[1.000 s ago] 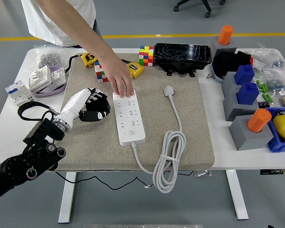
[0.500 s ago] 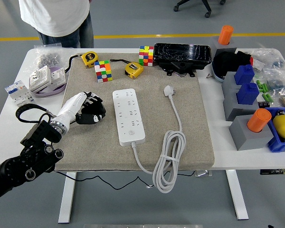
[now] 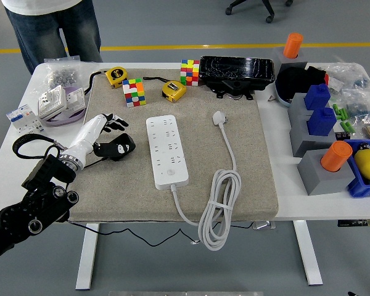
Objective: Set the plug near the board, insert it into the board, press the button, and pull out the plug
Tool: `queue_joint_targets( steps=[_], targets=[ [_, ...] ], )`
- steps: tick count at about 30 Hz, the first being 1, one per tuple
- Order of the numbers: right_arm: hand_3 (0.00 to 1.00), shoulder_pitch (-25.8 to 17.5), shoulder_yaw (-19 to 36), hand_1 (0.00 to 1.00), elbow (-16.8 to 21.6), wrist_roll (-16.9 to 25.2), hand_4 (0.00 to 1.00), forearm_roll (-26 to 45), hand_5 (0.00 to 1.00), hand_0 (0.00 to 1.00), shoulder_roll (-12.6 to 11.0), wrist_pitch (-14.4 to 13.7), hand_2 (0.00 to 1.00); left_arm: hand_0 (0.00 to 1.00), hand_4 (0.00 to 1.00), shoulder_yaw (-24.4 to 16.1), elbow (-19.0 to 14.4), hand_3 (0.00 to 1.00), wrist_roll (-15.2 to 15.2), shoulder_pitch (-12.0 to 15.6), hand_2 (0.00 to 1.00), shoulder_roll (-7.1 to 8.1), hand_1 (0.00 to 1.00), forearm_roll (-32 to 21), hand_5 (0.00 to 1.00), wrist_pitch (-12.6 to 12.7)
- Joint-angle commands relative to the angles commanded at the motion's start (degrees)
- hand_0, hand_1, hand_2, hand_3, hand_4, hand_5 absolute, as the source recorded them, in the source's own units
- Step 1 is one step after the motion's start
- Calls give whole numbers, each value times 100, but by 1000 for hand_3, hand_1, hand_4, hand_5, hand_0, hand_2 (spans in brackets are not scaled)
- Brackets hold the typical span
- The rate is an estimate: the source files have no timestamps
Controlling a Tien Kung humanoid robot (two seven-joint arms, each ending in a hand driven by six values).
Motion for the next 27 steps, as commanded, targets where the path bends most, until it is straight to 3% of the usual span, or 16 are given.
queue_joint_targets(
  steps=[13, 27],
  targets=[
    [596, 30, 1, 687, 6, 1, 935, -18, 532, 678, -1, -2, 695, 617, 922, -1335, -629, 633, -179, 580, 624, 184, 654, -290, 243, -43],
    [596, 115, -139, 687, -31, -6, 934, 1, 531, 680, -38, 3, 695, 610, 879, -2132, -729, 612, -192, 946, 618, 220, 648, -486, 301, -60]
  ],
)
